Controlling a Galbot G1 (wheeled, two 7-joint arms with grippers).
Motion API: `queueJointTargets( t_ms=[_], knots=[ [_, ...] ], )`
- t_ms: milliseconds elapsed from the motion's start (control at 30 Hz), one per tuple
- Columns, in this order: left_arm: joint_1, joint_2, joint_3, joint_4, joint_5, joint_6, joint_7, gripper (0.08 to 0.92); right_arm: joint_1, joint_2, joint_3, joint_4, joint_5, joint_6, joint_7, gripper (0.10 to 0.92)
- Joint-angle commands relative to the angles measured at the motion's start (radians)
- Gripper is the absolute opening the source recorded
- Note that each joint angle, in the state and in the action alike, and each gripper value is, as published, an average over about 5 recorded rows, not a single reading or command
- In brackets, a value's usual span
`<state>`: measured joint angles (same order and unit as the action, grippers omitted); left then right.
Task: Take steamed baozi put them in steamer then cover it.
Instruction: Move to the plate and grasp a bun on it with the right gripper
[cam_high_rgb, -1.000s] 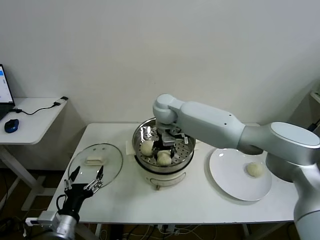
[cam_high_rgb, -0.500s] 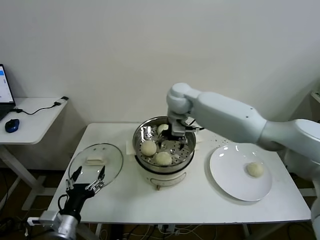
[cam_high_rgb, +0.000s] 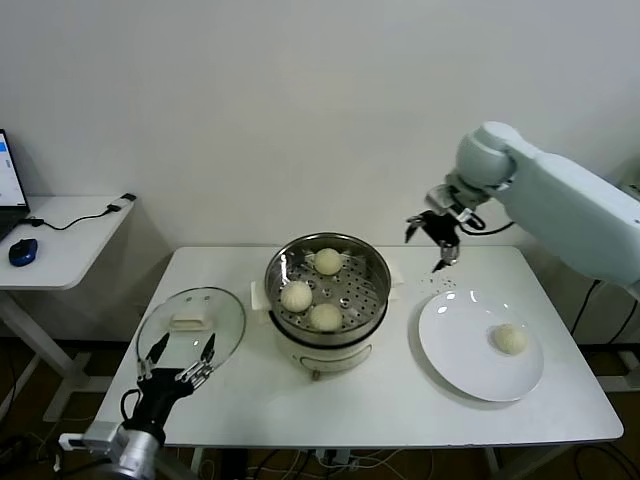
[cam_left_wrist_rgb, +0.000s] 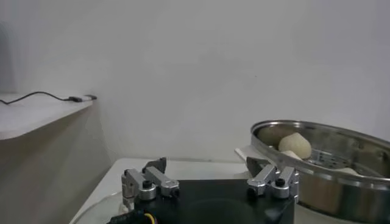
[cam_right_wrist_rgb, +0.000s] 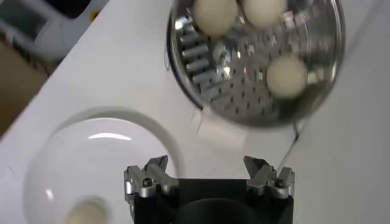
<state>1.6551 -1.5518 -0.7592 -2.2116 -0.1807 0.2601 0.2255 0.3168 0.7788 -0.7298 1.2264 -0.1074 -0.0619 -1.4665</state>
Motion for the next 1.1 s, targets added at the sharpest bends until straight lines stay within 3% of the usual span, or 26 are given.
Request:
queueJointTargets(
  t_ms=[33, 367, 600, 1100],
  knots=[
    [0.009, 0.004, 0.001, 0.001, 0.004, 0.001, 0.002, 0.823, -0.185, -0.179, 0.167, -0.068, -0.065, -0.246, -0.019, 0.823],
    [0.025, 0.012, -0.014, -0.010, 0.017, -0.004, 0.000, 0.823, -0.530, -0.142, 0.423, -0.106, -0.277, -0.058, 0.011, 0.823],
    [0.037, 0.009, -0.009, -0.008, 0.033, -0.011, -0.002, 0.823, -0.580, -0.056, 0.499, -0.214, -0.437, 0.127, 0.060, 0.823],
    [0.032, 0.005, -0.010, 0.007, 0.039, -0.015, -0.004, 0.823, -0.583, 0.008, 0.511, -0.297, -0.477, 0.140, 0.162, 0.823]
  ],
)
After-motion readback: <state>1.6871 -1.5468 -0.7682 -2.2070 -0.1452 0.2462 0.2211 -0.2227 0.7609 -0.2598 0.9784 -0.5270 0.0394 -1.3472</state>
